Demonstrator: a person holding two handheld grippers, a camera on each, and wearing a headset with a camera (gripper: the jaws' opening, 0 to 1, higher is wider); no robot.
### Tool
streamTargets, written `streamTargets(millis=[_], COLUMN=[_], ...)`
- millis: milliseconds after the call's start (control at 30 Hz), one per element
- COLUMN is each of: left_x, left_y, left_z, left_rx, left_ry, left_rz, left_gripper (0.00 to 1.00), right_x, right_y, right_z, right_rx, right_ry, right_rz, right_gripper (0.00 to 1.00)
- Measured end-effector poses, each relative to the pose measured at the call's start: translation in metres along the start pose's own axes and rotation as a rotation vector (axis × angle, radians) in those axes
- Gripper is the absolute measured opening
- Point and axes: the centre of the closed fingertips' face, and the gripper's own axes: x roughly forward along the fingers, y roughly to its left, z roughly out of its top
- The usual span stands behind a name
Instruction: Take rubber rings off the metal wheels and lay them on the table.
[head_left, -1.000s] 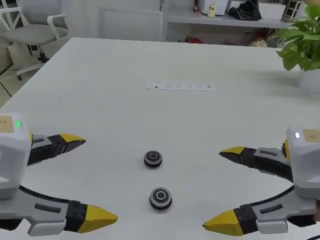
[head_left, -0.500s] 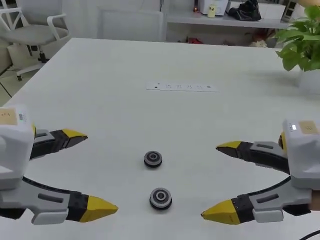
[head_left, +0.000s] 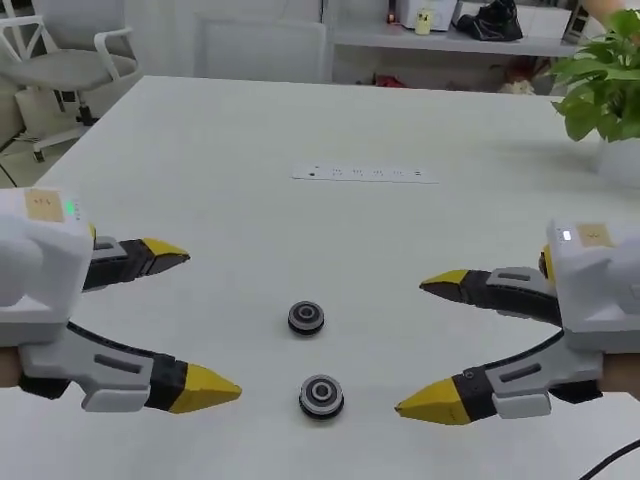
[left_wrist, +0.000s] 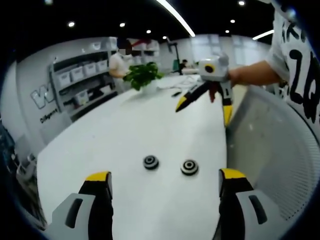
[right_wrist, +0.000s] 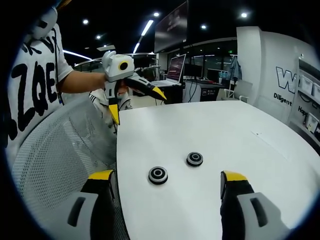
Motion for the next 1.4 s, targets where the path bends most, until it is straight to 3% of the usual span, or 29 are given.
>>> streamTargets(millis=[733,1400], left_x=[0.023,0.052], left_y=[0.002,-0.017], left_z=[-0.007,-0.023], left_rx=[0.029,0.026], left_ry=[0.042,0.075], left_rz=[-0.063,-0.158], left_gripper=[0.85,0.76], right_x=[0.020,0.046], right_y=[-0.009,0.001], right_z=[-0.012,-0.038], right_rx=[-0.022,-0.010], right_ry=[0.045,0.091], right_rz=[0.042,0.125], right_gripper=[0.75,0.61])
